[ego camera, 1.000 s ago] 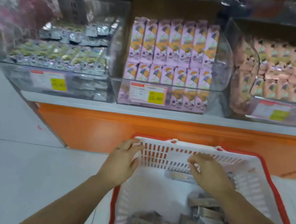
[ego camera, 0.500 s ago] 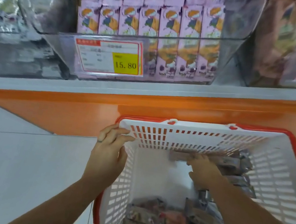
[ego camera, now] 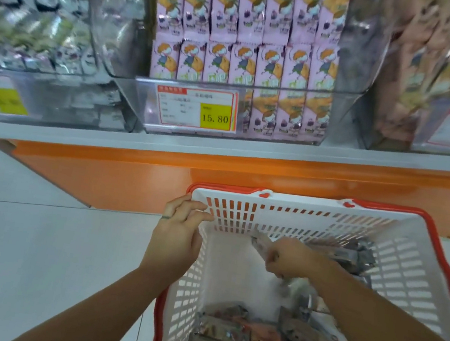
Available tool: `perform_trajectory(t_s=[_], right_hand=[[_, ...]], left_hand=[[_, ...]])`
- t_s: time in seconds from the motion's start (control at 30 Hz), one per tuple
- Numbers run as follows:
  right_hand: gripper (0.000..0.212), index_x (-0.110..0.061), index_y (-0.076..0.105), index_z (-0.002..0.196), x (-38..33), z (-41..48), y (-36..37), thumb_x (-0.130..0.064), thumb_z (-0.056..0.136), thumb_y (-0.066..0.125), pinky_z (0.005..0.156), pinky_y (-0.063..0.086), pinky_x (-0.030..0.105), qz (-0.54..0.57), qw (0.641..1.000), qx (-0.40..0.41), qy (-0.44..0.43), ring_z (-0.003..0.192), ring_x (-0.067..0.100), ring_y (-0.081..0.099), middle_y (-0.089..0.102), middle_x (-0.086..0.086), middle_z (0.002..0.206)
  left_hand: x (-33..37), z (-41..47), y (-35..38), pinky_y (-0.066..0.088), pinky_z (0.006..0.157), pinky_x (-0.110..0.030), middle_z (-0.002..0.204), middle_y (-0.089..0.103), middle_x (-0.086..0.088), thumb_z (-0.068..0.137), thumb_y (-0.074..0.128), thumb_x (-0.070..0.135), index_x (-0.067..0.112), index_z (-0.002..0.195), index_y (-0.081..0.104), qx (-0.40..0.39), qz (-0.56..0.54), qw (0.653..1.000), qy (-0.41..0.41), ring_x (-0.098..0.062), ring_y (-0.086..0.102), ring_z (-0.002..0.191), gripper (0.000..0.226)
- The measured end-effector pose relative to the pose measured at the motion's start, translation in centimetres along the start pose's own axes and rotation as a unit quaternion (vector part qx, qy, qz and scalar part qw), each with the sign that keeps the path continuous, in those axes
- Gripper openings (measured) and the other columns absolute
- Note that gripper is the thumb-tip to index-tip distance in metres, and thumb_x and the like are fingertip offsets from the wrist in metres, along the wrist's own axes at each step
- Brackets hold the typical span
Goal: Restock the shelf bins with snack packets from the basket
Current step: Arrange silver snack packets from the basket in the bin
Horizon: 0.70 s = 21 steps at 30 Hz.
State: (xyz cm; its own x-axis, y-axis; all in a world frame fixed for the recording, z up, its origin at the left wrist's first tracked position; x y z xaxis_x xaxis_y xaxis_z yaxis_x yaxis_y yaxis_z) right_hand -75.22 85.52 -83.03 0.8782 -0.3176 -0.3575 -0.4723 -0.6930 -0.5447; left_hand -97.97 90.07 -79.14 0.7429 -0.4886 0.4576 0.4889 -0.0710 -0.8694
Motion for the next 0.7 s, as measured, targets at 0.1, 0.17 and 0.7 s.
perform_trajectory(t_s=[0.1,0.17,0.7], right_hand=[[0.008,-0.015,0.059,0.083,-2.6,-3.8,-3.4,-0.014,0.084,0.066,0.056,0.038,0.016,0.005,0.999,0.015,-0.037,0.068,0.007,0.052,0.058,-0.002,0.086],[0.008,-0.012,0.056,0.086,-4.2,-6.2,-5.0,-0.009,0.085,0.063,0.057,0.038,0.016,0.048,0.998,-0.001,-0.046,0.068,0.006,0.050,0.056,0.001,0.088],[0.012,-0.009,0.050,0.088,-17.7,-18.4,-9.9,-0.003,0.089,0.060,0.073,0.058,0.031,0.370,0.908,0.055,-0.188,0.079,0.028,0.071,0.068,0.017,0.089]], left_hand=[[0.1,0.0,-0.6,0.044,0.098,-0.040,0.110,0.066,0.000,0.074,0.052,0.007,0.020,0.101,0.070,-0.040,0.011,0.999,0.015,-0.023,0.043,0.119,0.035],[0.1,0.3,-1.6,0.041,0.103,-0.039,0.118,0.062,0.002,0.078,0.059,0.005,0.022,0.108,0.069,-0.093,0.018,0.995,0.020,-0.024,0.043,0.126,0.036],[5.4,-3.2,-18.5,0.042,0.082,-0.010,0.116,0.051,0.022,0.088,0.064,0.028,0.043,0.114,0.054,-0.027,-0.283,0.959,0.003,0.003,0.053,0.103,0.031]])
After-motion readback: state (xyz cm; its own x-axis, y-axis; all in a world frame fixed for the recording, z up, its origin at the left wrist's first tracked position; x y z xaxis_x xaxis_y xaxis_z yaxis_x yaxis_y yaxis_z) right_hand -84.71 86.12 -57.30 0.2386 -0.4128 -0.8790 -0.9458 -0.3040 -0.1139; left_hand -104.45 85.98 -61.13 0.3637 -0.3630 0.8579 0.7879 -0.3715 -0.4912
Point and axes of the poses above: each hand's wrist, its own z-axis towards the middle knuckle, its own y-axis out of the palm, x = y × z, the point moved 2 cm from there along z, towards the middle knuckle
